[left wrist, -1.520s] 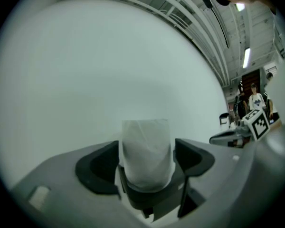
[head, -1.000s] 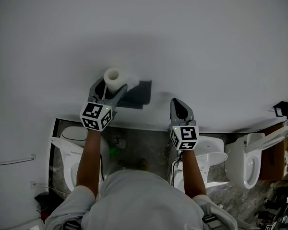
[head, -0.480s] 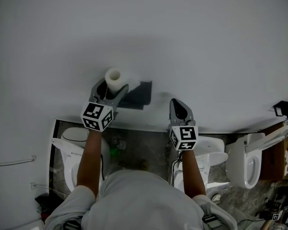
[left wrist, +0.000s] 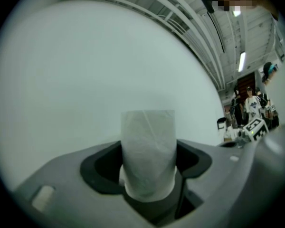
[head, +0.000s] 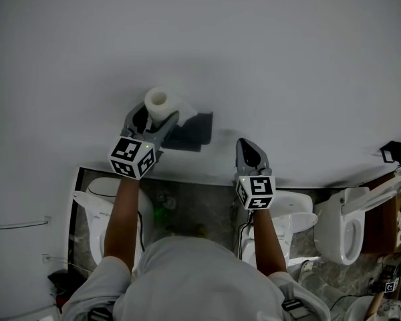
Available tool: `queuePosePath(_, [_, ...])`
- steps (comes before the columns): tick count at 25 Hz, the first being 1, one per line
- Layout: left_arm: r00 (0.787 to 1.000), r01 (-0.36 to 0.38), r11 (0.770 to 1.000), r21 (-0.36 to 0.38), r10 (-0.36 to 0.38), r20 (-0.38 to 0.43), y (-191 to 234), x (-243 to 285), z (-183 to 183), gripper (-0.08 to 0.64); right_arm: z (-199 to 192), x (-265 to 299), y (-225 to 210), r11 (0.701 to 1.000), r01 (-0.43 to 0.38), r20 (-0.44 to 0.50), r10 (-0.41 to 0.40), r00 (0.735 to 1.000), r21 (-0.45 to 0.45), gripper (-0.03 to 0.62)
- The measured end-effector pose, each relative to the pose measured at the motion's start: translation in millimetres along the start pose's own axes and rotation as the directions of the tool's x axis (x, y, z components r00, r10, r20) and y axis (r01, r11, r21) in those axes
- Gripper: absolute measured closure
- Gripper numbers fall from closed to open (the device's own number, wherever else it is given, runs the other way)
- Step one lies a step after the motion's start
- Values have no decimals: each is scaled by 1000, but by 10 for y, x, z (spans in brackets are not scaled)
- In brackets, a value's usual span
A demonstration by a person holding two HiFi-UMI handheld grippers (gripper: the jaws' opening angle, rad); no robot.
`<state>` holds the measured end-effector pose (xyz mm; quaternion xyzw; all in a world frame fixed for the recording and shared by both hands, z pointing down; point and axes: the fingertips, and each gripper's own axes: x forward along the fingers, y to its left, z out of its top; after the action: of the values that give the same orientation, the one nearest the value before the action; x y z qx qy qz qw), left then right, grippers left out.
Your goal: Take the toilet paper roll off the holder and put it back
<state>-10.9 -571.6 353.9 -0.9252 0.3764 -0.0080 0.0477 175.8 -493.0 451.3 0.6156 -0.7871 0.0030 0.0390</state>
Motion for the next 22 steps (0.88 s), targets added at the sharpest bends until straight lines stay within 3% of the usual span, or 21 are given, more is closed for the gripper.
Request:
queuePosePath(10, [998,-7,1000,7,7,61,163,-78,515,244,66,9,75,1000,-9,15,9,1000,-6,594])
queuePosePath(22, [992,-25,998,66,17,126,218,-201,1109,245,105,-93,121,1000,1,25,-1,1000,-5,594])
